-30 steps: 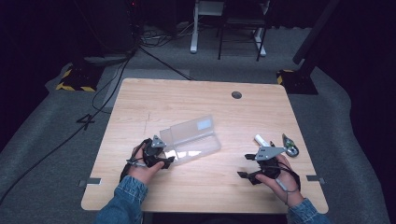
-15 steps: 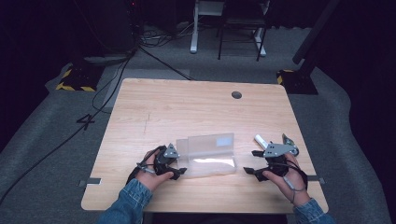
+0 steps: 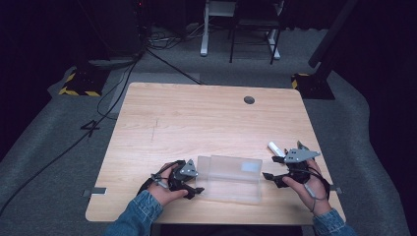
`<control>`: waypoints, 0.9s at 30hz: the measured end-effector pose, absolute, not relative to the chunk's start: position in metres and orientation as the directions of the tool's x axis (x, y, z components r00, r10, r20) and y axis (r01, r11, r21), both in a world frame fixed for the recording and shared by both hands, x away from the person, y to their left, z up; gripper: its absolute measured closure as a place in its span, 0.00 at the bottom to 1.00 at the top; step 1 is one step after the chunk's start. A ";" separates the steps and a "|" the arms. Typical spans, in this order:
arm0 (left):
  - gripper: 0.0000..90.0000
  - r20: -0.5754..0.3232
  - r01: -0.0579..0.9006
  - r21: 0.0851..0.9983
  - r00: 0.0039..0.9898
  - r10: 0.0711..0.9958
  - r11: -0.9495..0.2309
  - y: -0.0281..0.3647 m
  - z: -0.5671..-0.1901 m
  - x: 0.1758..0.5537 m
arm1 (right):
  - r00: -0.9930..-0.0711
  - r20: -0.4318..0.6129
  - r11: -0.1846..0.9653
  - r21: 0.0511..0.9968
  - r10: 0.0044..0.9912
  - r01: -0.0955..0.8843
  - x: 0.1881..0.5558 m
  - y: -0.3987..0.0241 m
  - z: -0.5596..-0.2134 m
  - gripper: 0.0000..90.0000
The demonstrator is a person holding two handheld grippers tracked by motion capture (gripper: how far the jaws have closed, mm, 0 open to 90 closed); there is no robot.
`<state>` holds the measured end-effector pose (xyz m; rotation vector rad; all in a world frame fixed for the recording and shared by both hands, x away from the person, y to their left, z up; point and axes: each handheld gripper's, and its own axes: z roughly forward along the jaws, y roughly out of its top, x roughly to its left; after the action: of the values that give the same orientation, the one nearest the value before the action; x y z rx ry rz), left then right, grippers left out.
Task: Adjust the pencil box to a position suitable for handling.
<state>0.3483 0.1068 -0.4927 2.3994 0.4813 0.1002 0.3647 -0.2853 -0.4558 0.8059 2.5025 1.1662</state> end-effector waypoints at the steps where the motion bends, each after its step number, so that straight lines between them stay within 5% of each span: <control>1: 0.38 -0.063 0.325 0.644 0.925 0.375 -0.693 0.106 -0.493 0.348 | -0.810 -0.005 0.523 0.766 0.586 0.373 0.365 -0.286 -0.456 0.27; 14: 0.32 -0.063 0.361 0.753 0.871 0.487 -0.550 0.127 -0.472 0.353 | -0.802 0.003 0.516 0.764 0.598 0.387 0.368 -0.290 -0.457 0.27; 27: 0.33 -0.011 0.423 0.746 0.781 0.625 -0.515 0.149 -0.468 0.359 | -0.776 0.004 0.484 0.779 0.631 0.398 0.370 -0.305 -0.450 0.27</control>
<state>0.3594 0.1490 -0.4676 2.1900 0.7746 0.3325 0.3701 -0.3047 -0.4504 0.8735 2.4501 1.1760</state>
